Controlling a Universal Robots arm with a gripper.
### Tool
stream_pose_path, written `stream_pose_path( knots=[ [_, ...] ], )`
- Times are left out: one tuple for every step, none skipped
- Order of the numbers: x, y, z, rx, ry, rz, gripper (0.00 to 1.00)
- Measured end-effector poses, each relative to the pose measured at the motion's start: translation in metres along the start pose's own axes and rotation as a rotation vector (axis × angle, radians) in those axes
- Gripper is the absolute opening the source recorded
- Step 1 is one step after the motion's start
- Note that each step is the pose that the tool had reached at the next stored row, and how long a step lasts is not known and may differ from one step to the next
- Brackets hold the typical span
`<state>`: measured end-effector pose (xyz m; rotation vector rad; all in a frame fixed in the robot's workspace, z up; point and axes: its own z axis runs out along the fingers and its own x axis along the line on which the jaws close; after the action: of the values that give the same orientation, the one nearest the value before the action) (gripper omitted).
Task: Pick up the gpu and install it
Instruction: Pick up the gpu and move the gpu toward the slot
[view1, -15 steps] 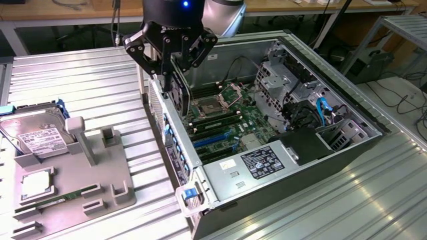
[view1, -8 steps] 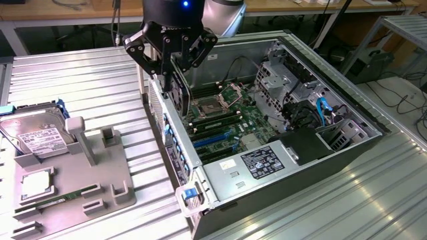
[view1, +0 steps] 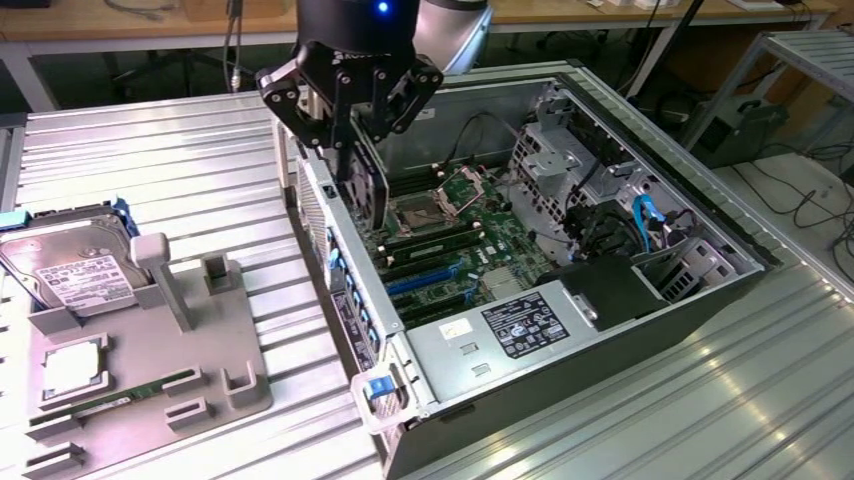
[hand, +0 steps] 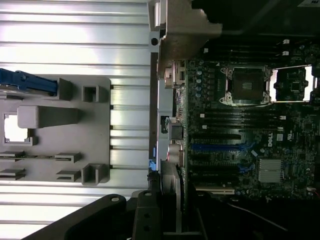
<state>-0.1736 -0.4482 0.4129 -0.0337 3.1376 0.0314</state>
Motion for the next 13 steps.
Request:
stream_pose_path(
  knots=[
    [-0.002, -0.0001, 0.0, 0.0, 0.0, 0.0, 0.28],
    [-0.005, -0.0001, 0.0, 0.0, 0.0, 0.0, 0.28],
    [-0.007, -0.0002, 0.0001, 0.0, 0.0, 0.0, 0.28],
    [-0.009, -0.0002, 0.0001, 0.0, 0.0001, 0.0, 0.28],
    [-0.013, -0.0003, 0.0002, 0.0, 0.0, -0.001, 0.28],
    [-0.016, -0.0004, 0.0003, -0.0001, 0.0, -0.002, 0.28],
    [-0.019, -0.0004, 0.0002, -0.0001, 0.0001, -0.004, 0.28],
    [-0.022, -0.0005, 0.0002, 0.0, 0.0002, -0.006, 0.28],
    [-0.025, -0.0006, 0.0003, -0.0001, 0.0001, -0.007, 0.28],
    [-0.029, -0.0006, 0.0004, 0.0, 0.0002, -0.008, 0.28],
    [-0.032, -0.0007, 0.0004, 0.0001, 0.0003, -0.009, 0.28],
    [-0.036, -0.0008, 0.0005, -0.0001, 0.0002, -0.01, 0.28],
    [-0.041, -0.0009, 0.0006, -0.0001, 0.0002, -0.01, 0.28]
  ],
)
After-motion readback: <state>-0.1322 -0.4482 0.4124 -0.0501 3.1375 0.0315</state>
